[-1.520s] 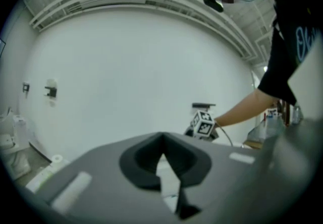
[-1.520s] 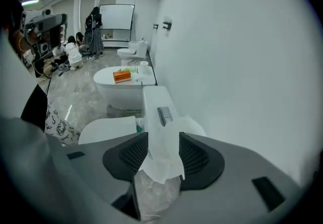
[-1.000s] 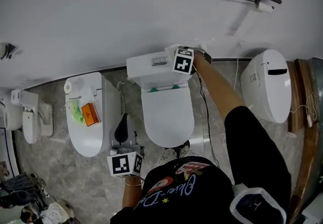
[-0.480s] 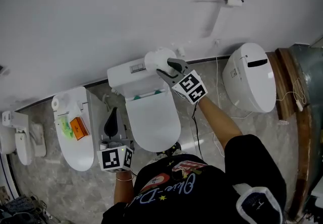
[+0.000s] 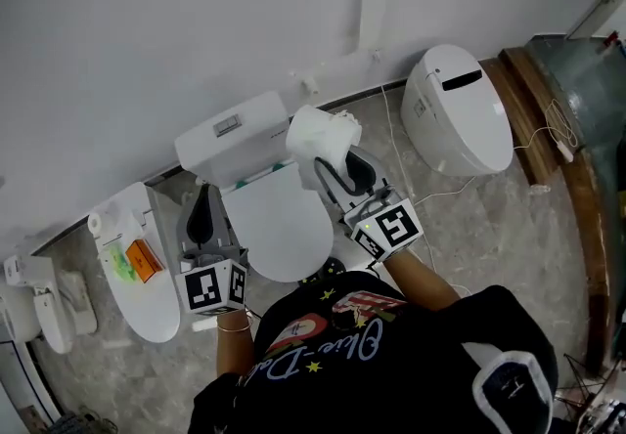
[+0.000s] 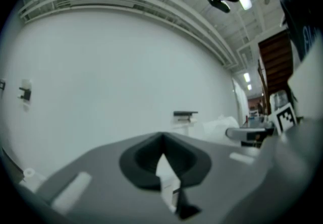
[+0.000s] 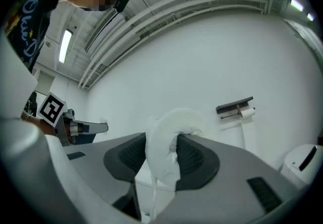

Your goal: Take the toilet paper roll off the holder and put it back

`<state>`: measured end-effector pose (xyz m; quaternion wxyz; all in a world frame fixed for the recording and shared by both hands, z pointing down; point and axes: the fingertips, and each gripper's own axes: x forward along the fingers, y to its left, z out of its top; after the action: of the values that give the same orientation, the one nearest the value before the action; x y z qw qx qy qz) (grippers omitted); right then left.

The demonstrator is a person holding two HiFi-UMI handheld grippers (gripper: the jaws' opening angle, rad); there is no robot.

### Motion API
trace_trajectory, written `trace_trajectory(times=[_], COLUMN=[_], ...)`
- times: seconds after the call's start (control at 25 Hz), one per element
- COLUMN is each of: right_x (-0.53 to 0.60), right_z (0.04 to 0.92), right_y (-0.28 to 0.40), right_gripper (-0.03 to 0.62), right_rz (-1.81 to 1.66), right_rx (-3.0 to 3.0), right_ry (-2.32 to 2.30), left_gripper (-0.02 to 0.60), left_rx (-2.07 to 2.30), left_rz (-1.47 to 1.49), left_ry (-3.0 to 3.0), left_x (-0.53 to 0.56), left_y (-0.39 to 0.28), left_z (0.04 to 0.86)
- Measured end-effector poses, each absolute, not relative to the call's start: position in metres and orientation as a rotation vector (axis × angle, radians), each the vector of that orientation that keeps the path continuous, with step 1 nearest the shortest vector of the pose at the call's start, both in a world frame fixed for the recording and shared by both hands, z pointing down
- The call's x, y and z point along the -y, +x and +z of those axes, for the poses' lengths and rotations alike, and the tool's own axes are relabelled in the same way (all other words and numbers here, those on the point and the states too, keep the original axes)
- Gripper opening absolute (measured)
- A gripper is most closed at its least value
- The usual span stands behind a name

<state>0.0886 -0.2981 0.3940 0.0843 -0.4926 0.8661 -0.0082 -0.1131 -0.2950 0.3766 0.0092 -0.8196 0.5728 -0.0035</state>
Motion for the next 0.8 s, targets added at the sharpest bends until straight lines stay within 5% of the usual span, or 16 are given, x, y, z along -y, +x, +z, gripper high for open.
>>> trace_trajectory(times=[0.8], right_x=[0.304], right_z=[0.396], right_y=[0.085], right_gripper=[0.166], right_rz=[0.013], right_rx=[-2.658], right_ry=[-1.421], left_gripper=[-0.002], left_rx=[-1.741], left_rz=[-0.010], left_ry=[-2.544], left_x=[0.281], left_y=[-0.106], left_z=[0.366])
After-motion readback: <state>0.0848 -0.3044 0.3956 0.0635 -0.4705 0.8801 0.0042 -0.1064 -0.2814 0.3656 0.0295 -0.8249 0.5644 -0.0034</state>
